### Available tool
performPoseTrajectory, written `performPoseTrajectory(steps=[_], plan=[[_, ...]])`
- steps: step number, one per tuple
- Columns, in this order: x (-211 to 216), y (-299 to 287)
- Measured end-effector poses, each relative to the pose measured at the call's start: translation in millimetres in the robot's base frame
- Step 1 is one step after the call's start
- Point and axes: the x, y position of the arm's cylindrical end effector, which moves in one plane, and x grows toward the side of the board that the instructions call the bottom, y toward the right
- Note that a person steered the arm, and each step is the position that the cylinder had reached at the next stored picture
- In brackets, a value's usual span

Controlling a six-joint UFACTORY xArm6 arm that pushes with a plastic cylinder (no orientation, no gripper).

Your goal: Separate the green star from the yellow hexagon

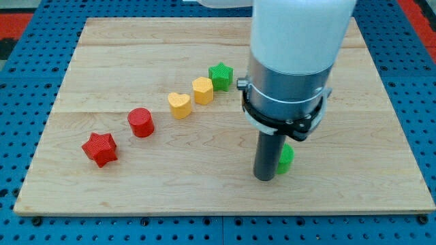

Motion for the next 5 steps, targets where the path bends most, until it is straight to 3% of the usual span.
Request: performPoseTrajectory(steps=[1,2,3,4,5], plan=[[-0.1,4.1],[37.9,7.2],[21.4,83.5],[-43.6,150.4],[-102.2,147.2]])
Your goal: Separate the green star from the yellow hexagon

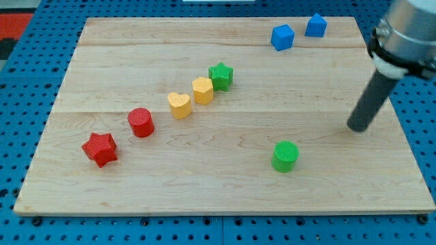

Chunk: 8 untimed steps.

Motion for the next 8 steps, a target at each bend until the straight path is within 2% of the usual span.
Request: performPoseTrajectory(steps=[3,4,5,6,8], plan=[[-103.7,-166.6],[-139.2,-204.2],[-143.9,-251.0],[-143.8,-256.1],[-110.6,-239.2]])
